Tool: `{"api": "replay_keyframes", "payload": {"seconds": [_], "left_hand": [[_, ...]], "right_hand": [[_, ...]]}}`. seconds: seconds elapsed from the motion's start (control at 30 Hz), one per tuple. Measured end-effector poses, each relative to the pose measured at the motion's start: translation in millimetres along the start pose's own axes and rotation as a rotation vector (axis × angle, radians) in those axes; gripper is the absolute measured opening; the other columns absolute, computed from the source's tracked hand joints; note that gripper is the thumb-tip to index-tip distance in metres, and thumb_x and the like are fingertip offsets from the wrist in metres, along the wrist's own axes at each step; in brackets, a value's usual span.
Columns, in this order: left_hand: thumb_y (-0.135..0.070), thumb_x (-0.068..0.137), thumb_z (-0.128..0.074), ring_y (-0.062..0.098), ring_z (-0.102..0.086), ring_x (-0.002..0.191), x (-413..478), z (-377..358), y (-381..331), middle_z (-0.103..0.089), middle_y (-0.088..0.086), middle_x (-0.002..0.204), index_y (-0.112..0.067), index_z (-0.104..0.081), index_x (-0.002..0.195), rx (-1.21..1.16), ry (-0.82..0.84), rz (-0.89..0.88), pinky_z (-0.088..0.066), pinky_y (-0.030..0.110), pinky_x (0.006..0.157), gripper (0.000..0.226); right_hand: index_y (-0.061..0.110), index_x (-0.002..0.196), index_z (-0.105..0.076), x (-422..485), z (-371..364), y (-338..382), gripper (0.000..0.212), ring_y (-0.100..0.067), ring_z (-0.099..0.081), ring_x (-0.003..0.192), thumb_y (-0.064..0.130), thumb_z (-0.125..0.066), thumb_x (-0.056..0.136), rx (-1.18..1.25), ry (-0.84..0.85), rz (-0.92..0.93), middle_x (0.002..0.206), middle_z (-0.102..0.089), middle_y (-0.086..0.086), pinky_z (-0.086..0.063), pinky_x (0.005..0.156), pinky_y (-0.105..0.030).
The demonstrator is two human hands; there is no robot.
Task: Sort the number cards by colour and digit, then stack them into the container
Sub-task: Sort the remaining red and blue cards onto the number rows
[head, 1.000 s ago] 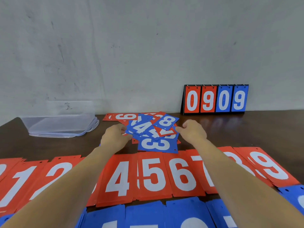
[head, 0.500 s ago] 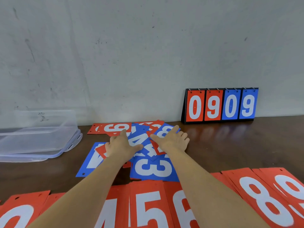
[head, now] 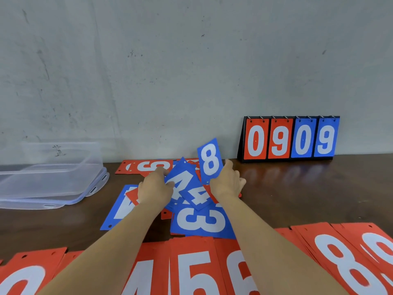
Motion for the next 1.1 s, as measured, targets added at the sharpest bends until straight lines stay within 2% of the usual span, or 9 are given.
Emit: {"api": "replay_keyframes", "payload": {"seconds": [0.07,0.13,0.2,0.4,0.53,0.73,0.87,0.97,1.1], "left_hand": [[-0.020,0.095,-0.059,0.020,-0.060,0.097,-2.0,8.6,6.2,-0.062,0.007,0.120,-0.014,-0.049,0.130,-0.097,-0.025,0.034,-0.053,0.033,0.076,0.036],[-0.017,0.096,-0.057,0.015,-0.056,0.083,-4.3,20.4,10.9,-0.062,0.009,0.116,-0.010,-0.051,0.126,-0.206,-0.065,0.054,-0.041,0.020,0.056,0.032],[-0.013,0.095,-0.056,0.012,-0.051,0.071,-8.6,34.8,13.7,-0.063,0.009,0.106,-0.006,-0.054,0.117,-0.308,-0.123,0.065,-0.031,0.015,0.050,0.023],[-0.011,0.093,-0.059,0.008,-0.054,0.065,-33.2,72.6,17.6,-0.063,0.004,0.090,-0.003,-0.061,0.106,-0.567,-0.195,0.113,-0.038,0.020,0.052,0.015],[-0.006,0.093,-0.057,0.015,-0.062,0.069,-57.5,92.1,14.0,-0.068,0.009,0.098,-0.004,-0.063,0.109,-0.647,-0.180,0.116,-0.044,0.023,0.051,0.017],[-0.001,0.092,-0.053,0.023,-0.062,0.069,-106.6,118.7,12.7,-0.066,0.009,0.085,-0.014,-0.061,0.085,-0.652,-0.190,0.059,-0.052,0.032,0.063,0.017],[-0.004,0.093,-0.055,0.016,-0.061,0.067,-133.1,128.4,19.8,-0.065,0.002,0.082,-0.014,-0.060,0.097,-0.708,-0.183,0.093,-0.050,0.024,0.051,0.013],[-0.009,0.092,-0.060,0.022,-0.065,0.079,-146.9,134.6,28.8,-0.067,0.009,0.100,-0.010,-0.060,0.109,-0.751,-0.171,0.130,-0.050,0.027,0.059,0.017],[-0.013,0.092,-0.063,0.026,-0.066,0.096,-163.3,139.2,40.2,-0.067,0.010,0.109,-0.009,-0.060,0.112,-0.715,-0.162,0.160,-0.053,0.030,0.069,0.021]], "right_hand": [[0.015,0.121,-0.046,-1.3,5.8,-2.2,0.047,-0.018,-0.057,0.113,0.031,-0.072,0.085,0.098,0.010,0.001,0.122,-0.061,-0.004,-0.039,0.094,-0.029],[0.014,0.109,-0.055,-3.2,12.1,-2.7,0.035,-0.020,-0.064,0.105,0.032,-0.072,0.085,0.226,0.039,0.008,0.117,-0.066,-0.005,-0.052,0.087,-0.031],[0.012,0.107,-0.059,-7.5,21.5,-1.7,0.031,-0.021,-0.068,0.097,0.029,-0.072,0.086,0.365,0.062,-0.001,0.112,-0.068,-0.007,-0.056,0.071,-0.030],[0.010,0.086,-0.060,-30.7,64.2,4.7,0.013,-0.014,-0.068,0.069,0.020,-0.066,0.089,0.591,0.054,0.053,0.086,-0.069,-0.004,-0.053,0.056,-0.027],[0.011,0.068,-0.045,-55.5,96.2,10.5,0.027,-0.017,-0.046,0.056,0.017,-0.061,0.089,0.700,0.060,0.121,0.062,-0.048,-0.002,-0.040,0.054,-0.030],[-0.005,0.085,-0.050,-87.8,132.2,9.2,0.025,-0.030,-0.055,0.061,0.018,-0.060,0.091,0.748,0.096,0.177,0.081,-0.057,-0.028,-0.042,0.055,-0.032],[0.010,0.089,-0.057,-102.9,142.8,4.9,0.009,-0.020,-0.061,0.060,0.009,-0.067,0.086,0.736,0.129,0.172,0.083,-0.066,-0.012,-0.041,0.048,-0.023],[0.010,0.098,-0.056,-115.2,141.5,4.8,0.018,-0.010,-0.060,0.054,0.003,-0.067,0.085,0.729,0.192,0.158,0.082,-0.066,-0.007,-0.044,0.050,-0.021],[0.019,0.080,-0.057,-133.1,139.6,8.7,0.018,-0.010,-0.063,0.069,0.008,-0.069,0.086,0.747,0.228,0.174,0.083,-0.066,0.002,-0.047,0.056,-0.021]]}}
Point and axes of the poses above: each hand's wrist, its own x-axis towards the middle knuckle, its own z-axis out of the back of the hand, y = z × x, the point moved 7 cm from there along x, towards the middle knuckle
